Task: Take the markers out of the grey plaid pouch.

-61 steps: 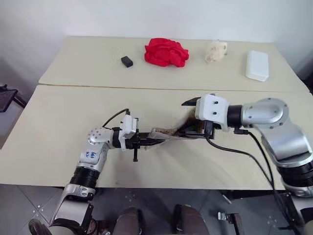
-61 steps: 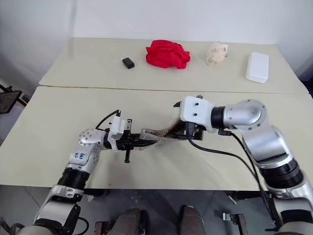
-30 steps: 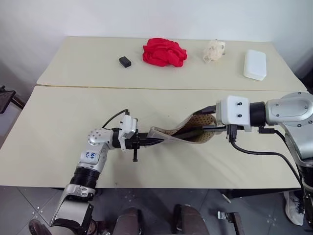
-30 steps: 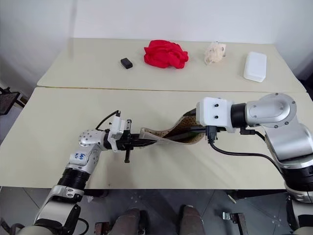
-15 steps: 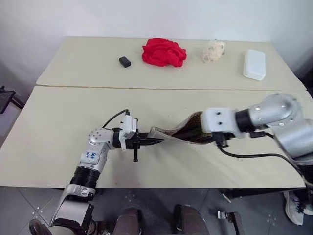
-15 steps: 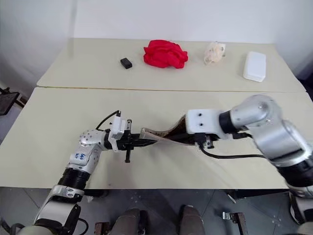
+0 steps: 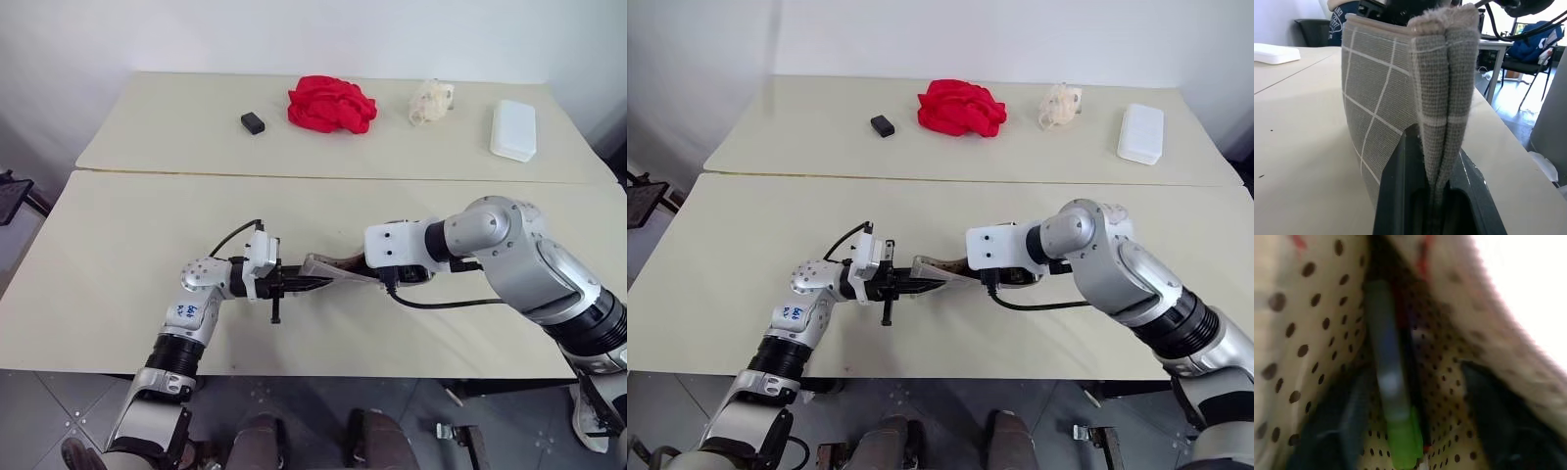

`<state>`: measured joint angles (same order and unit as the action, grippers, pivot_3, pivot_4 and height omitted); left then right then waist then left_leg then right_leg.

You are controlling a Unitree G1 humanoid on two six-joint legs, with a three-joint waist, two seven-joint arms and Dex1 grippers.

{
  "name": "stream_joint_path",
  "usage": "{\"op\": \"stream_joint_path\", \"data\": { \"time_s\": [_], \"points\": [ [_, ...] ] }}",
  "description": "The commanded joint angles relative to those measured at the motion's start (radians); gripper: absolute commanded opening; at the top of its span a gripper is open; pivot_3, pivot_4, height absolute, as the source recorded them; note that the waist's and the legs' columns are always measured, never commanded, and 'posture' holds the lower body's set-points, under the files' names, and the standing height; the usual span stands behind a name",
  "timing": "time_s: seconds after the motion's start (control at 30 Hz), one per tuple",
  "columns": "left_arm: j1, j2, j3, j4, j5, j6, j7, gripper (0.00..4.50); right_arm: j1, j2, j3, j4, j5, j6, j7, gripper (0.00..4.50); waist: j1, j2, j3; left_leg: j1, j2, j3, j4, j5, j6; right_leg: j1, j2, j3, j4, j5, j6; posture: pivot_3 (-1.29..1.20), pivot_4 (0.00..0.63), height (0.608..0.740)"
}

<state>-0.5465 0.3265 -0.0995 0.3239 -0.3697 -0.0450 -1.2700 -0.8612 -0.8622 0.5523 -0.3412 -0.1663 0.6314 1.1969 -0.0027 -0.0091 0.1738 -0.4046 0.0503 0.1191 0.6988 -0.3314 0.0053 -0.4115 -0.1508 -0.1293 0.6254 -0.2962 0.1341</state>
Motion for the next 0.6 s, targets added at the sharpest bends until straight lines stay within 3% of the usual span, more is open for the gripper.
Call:
{"op": "stream_joint_path", "data": {
  "time_s": [0.03, 0.07, 0.5, 0.6],
  "points": [
    [-0.013, -0.006, 0.001, -0.021, -0.005, -0.008, -0.003, 0.0, -0.015, 0.012, -0.003, 0.0, -0.035, -0.016, 0.002, 4.27, 0.0, 0.0, 0.0, 0.0, 0.0, 0.0, 0.0, 0.0, 0.0, 0.0, 0.0, 0.0, 0.0, 0.0, 0.0, 0.0, 0.15, 0.74],
    [-0.013, -0.006, 0.001, -0.021, -0.005, -0.007, -0.003, 0.0, -0.013, 0.018, -0.003, 0.003, -0.039, -0.017, 0.002, 4.47, 0.0, 0.0, 0.0, 0.0, 0.0, 0.0, 0.0, 0.0, 0.0, 0.0, 0.0, 0.0, 0.0, 0.0, 0.0, 0.0, 0.15, 0.74],
    [-0.02, -0.009, 0.006, -0.017, -0.012, -0.002, -0.007, 0.0, -0.019, 0.143, 0.043, 0.186, -0.171, -0.149, -0.055, 4.47, -0.002, 0.0, 0.0, 0.0, 0.0, 0.0, 0.0, 0.0, 0.0, 0.0, 0.0, 0.0, 0.0, 0.0, 0.0, 0.0, 0.15, 0.74],
    [-0.019, -0.008, 0.005, -0.02, -0.013, 0.001, -0.007, 0.0, -0.018, 0.155, 0.043, 0.209, -0.206, -0.179, -0.065, 3.53, -0.002, 0.0, 0.0, 0.0, 0.0, 0.0, 0.0, 0.0, 0.0, 0.0, 0.0, 0.0, 0.0, 0.0, 0.0, 0.0, 0.15, 0.74]
  ]
}}
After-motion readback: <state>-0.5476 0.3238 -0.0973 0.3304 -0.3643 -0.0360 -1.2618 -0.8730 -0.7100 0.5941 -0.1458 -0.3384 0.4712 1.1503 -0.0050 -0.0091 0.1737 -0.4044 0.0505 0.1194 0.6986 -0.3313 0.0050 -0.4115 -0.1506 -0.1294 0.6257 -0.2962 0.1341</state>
